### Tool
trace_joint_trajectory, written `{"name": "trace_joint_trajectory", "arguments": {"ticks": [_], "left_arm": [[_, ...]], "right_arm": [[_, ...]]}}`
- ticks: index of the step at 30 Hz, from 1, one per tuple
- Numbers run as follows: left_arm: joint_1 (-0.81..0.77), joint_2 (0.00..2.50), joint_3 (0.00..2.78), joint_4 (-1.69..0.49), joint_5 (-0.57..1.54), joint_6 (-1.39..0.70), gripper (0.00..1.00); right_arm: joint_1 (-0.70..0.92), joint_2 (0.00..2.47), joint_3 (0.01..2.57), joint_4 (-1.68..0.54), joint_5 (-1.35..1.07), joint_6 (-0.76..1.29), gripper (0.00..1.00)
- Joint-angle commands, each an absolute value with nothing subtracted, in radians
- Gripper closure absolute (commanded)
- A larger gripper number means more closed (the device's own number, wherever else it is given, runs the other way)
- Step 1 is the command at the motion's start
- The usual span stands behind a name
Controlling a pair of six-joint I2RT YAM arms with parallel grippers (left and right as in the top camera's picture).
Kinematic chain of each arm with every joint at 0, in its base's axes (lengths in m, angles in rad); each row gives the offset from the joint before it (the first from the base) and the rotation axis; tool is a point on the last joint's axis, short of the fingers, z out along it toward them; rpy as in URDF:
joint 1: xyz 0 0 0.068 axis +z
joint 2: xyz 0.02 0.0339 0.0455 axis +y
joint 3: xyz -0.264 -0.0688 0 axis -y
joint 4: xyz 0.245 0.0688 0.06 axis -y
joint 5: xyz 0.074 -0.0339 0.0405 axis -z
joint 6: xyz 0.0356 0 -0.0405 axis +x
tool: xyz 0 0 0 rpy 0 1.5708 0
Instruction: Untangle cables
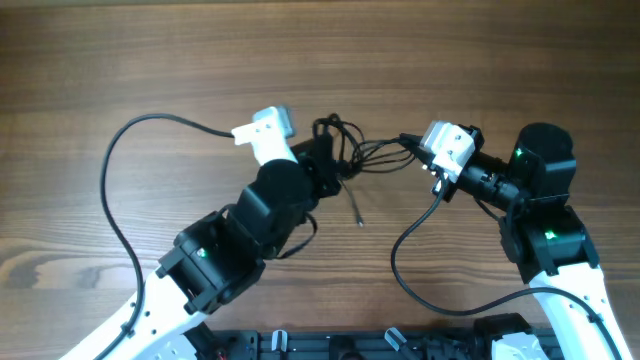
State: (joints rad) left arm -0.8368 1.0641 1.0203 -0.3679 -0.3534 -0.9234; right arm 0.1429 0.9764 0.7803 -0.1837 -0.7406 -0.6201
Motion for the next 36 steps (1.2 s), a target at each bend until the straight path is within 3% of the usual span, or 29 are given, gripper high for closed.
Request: {"name": "trace_joint_trajectory", "arguments": {"ticks": [1, 3, 6, 10, 20, 25, 28, 31, 34, 35, 36], "left_arm": [[-0.805, 1.057, 1.040, -0.379, -0.435, -0.958, 0.96], [-0.805, 1.050, 1.040, -0.385, -0.436, -0.958, 0.96], [-0.804, 1.031, 1.040, -0.403, -0.453, -0.958, 0.96], [-0.804, 0.989, 1.040, -0.406, -0.474, -0.958, 0.96], [-0.805, 0.852, 1.040, -0.401, -0.624, -0.947, 0.96], [-0.805, 0.820, 1.040, -0.378, -0.690, -0.947, 0.96], [-0.805, 0.819, 1.040, -0.362, -0.690, -0.947, 0.96], [-0.805, 0.819, 1.040, -0.359, -0.690, -0.947, 0.96], [-0.805, 0.819, 1.040, -0.359, -0.705, -0.929, 0.96], [-0.805, 0.819, 1.040, -0.355, -0.712, -0.861, 0.96], [-0.804, 0.819, 1.040, -0.352, -0.721, -0.801, 0.96]], "right_arm": [[0.142, 0.970, 0.779, -0.183, -0.741, -0.576, 0.96], [0.142, 0.968, 0.779, -0.169, -0.656, -0.486, 0.96], [0.142, 0.965, 0.779, -0.155, -0.317, -0.150, 0.96], [0.142, 0.963, 0.779, -0.189, -0.111, 0.201, 0.96], [0.142, 0.963, 0.778, -0.339, -0.172, 1.087, 0.96], [0.142, 0.963, 0.778, -0.479, -0.276, 1.625, 0.96], [0.142, 0.963, 0.777, -0.511, -0.373, 1.760, 0.84], [0.142, 0.963, 0.777, -0.516, -0.429, 1.732, 0.61], [0.142, 0.963, 0.777, -0.519, -0.444, 1.576, 0.28], [0.142, 0.963, 0.777, -0.519, -0.444, 1.438, 0.09], [0.142, 0.963, 0.777, -0.525, -0.444, 1.328, 0.00]]}}
